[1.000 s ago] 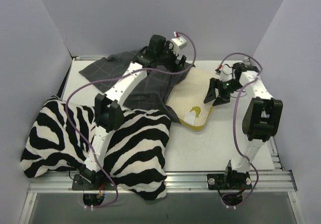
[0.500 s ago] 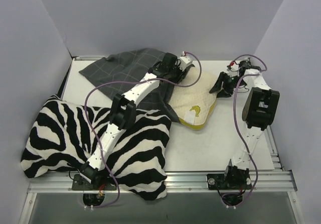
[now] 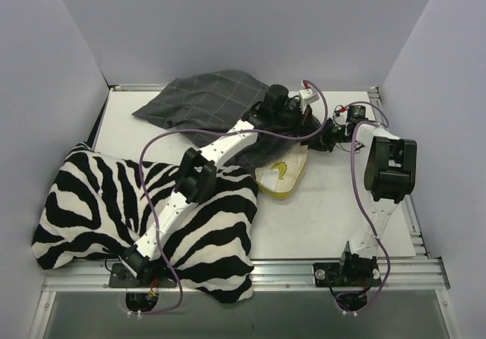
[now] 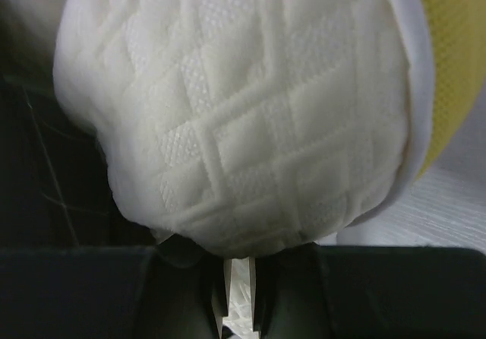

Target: Put the pillow into the pillowcase

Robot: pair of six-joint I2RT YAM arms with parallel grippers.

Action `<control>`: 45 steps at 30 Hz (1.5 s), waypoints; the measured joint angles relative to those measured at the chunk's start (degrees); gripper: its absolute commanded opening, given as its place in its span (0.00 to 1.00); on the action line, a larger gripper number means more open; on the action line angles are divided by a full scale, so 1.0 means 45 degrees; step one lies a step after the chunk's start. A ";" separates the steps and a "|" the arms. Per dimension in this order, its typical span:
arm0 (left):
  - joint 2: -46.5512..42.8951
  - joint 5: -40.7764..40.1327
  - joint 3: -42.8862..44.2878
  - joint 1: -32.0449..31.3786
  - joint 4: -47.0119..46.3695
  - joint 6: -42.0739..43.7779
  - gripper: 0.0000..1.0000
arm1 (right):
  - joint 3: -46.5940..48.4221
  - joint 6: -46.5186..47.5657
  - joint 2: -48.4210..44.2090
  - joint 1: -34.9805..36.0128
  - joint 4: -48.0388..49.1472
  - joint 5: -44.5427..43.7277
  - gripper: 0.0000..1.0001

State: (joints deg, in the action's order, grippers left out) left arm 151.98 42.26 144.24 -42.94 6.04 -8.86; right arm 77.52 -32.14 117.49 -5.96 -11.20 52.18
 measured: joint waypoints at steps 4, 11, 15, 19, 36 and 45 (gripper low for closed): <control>-0.0019 0.1919 -0.0413 -0.0034 0.0146 -0.0704 0.04 | -0.0651 -0.1447 -0.0063 -0.0330 0.1263 0.0355 0.00; -0.0500 0.2710 -0.1472 0.0160 0.2948 0.1404 0.80 | -0.0899 -0.2846 -0.0063 -0.0685 0.2846 0.0593 0.00; -0.1443 0.1530 -0.1734 0.0296 0.4046 0.2375 0.86 | -0.0879 -0.3162 -0.0063 -0.1360 0.3439 0.0578 0.00; -0.2807 0.0651 -0.2050 0.0928 0.4575 0.2569 0.87 | -0.0772 -0.3070 -0.0170 -0.2404 0.3555 0.0335 0.28; -0.5795 -0.1982 -0.7121 0.0505 0.7868 0.4677 0.85 | -0.2307 0.2157 -0.2759 -0.1792 -0.3079 -0.0291 0.40; -0.5226 -0.2783 -0.5853 -0.0767 0.8170 0.5056 0.60 | -0.2297 0.0879 -0.1715 -0.0835 -0.2045 0.0316 0.00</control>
State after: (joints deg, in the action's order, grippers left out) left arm 128.46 29.74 117.91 -46.39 42.81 13.89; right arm 67.18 -28.18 109.78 -9.72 -20.40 53.60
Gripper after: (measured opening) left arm 0.741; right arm 0.107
